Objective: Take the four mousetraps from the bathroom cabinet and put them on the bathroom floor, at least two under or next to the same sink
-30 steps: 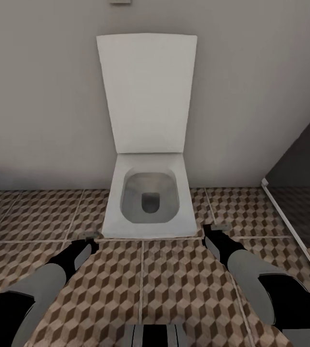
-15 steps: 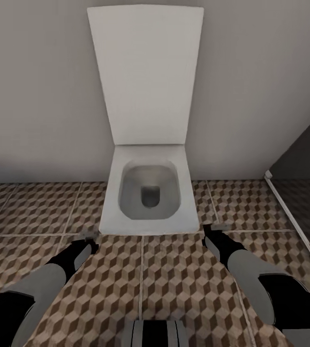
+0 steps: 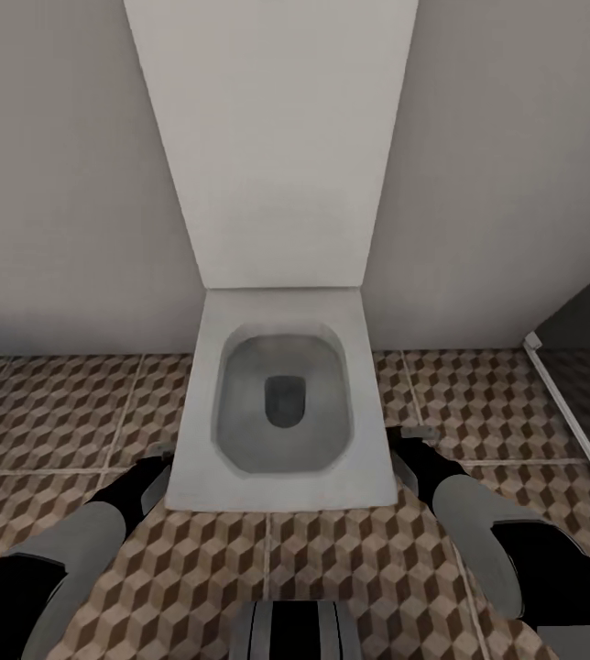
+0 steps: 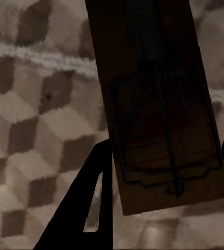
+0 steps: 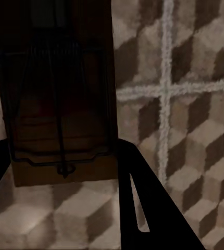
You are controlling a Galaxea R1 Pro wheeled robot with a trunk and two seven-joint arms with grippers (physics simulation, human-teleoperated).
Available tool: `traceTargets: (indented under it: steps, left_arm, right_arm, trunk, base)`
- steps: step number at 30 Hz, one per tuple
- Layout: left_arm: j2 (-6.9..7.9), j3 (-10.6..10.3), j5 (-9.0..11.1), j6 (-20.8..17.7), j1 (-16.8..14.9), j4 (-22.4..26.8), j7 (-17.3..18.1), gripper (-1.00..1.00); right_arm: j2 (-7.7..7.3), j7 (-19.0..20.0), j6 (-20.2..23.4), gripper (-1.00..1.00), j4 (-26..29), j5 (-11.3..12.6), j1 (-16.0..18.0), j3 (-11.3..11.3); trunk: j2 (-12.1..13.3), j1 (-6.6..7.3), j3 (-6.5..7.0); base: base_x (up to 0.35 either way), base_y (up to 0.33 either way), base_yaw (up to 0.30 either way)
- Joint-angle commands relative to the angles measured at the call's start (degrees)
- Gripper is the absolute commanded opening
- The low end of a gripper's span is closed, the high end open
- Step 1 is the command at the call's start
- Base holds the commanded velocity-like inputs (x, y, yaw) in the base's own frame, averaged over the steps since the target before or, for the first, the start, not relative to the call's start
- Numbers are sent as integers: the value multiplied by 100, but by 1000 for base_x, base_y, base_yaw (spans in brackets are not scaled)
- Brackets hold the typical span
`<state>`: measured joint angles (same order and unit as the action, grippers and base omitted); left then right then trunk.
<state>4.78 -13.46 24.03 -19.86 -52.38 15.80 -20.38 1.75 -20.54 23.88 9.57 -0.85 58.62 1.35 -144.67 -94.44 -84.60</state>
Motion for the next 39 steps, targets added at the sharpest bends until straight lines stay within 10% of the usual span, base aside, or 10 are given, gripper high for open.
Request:
traceTargets:
  steps: [1, 39]
  left_arm:
    - [5, -53, 38, -36, 0, 24, -58, -100]
    - [21, -95, 14, -9, 0, 63, -46, -100]
  right_arm:
    - [1, -11, 37, -100, 10, 5, 1, 14]
    - [-25, -46, 29, -100, 10, 6, 1, 14]
  trunk:
    - [-3, -4, -27]
    - [-12, -22, -182]
  base:
    - [229, 0, 0]
    - [14, 0, 0]
